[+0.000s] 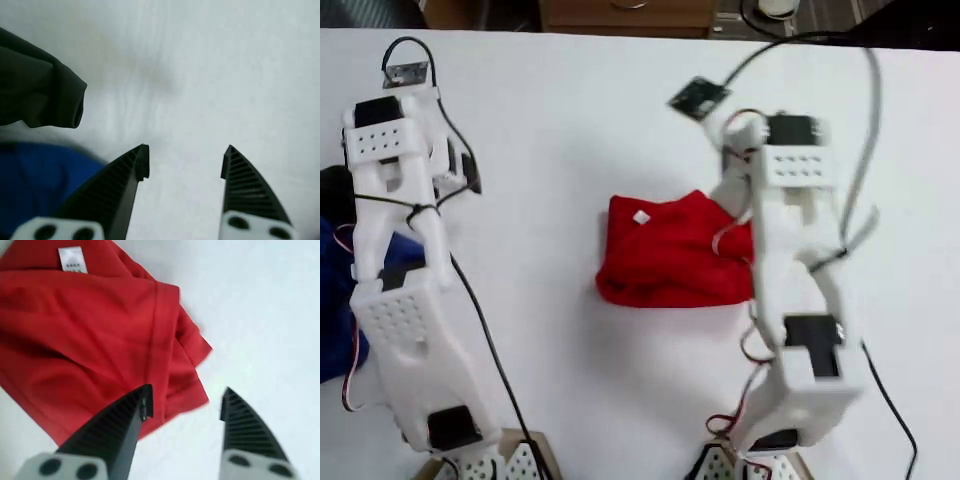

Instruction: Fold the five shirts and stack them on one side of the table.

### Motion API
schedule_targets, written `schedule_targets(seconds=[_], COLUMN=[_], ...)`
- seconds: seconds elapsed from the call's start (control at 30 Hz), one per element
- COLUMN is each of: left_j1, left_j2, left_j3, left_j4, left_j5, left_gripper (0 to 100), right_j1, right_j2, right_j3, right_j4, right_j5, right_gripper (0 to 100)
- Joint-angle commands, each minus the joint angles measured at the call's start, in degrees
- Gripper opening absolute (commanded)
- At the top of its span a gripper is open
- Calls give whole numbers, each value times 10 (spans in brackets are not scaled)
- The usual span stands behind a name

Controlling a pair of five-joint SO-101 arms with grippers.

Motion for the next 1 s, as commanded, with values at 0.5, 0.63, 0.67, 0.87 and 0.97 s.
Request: schedule_targets(seconds=[0.5, 0.63, 0.67, 0.87, 0.97], left_j1=[-21, -20, -20, -22, -22], left_j2=[-22, -22, -22, -21, -21], left_j3=[-7, -7, -7, -7, -7], left_j4=[7, 7, 7, 6, 5], left_j5=[-6, -6, -6, -6, -6], left_gripper=[256, 256, 256, 256, 256], right_j1=[-61, -57, -54, -43, -33], right_j2=[349, 363, 363, 362, 353], right_j3=[-375, -422, -429, -453, -453], right_j4=[93, 99, 99, 114, 118], right_j5=[-7, -10, -10, -10, -10], right_gripper=[245, 77, 33, 21, 21])
